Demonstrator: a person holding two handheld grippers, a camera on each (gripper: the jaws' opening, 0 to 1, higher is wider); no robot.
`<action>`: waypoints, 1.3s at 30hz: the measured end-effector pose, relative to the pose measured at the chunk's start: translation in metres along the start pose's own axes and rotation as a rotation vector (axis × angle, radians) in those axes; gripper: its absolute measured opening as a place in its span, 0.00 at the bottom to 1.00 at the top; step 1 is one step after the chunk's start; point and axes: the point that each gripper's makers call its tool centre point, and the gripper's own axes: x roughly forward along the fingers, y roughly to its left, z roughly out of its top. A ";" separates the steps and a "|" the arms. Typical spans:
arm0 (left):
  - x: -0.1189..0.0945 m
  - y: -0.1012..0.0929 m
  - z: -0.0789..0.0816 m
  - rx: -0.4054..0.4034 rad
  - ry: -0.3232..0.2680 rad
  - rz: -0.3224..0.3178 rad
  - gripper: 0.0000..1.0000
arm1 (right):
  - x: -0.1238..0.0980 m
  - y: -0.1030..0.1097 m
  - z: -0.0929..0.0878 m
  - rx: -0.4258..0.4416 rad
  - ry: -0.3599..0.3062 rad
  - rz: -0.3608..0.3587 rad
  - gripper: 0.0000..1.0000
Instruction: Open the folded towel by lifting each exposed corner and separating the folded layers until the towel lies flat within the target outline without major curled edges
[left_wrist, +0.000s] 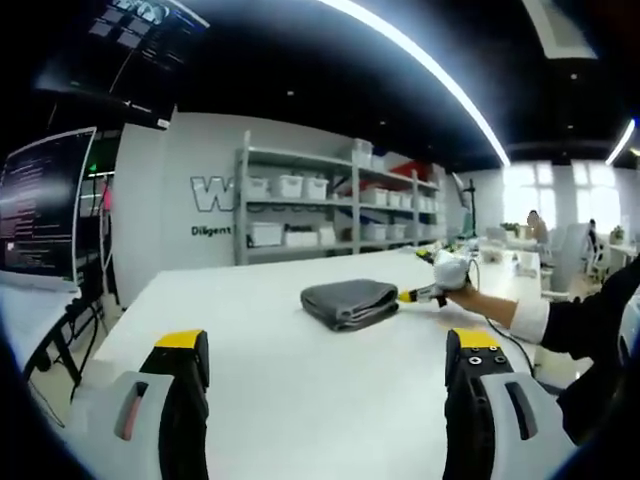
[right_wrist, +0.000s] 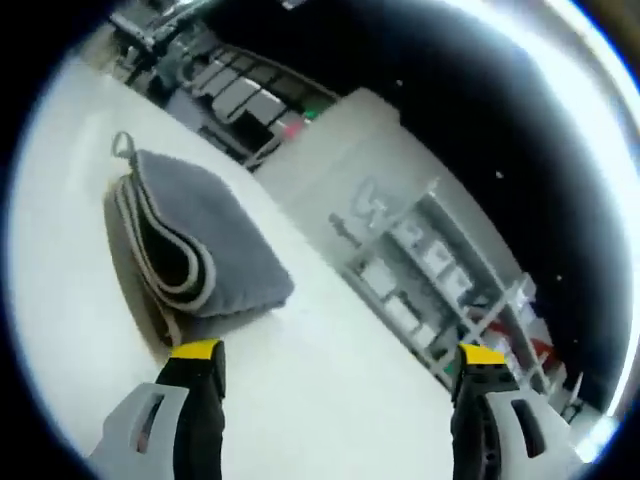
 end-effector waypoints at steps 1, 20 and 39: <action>0.000 0.000 0.000 0.000 0.000 0.000 0.97 | 0.000 0.002 0.001 -0.002 -0.004 0.004 0.93; 0.004 0.004 -0.002 0.019 0.016 0.014 0.96 | 0.004 0.021 0.022 -0.137 -0.065 0.027 0.83; 0.005 0.002 -0.006 0.017 0.025 0.013 0.95 | -0.013 0.059 0.061 -0.264 -0.254 0.152 0.70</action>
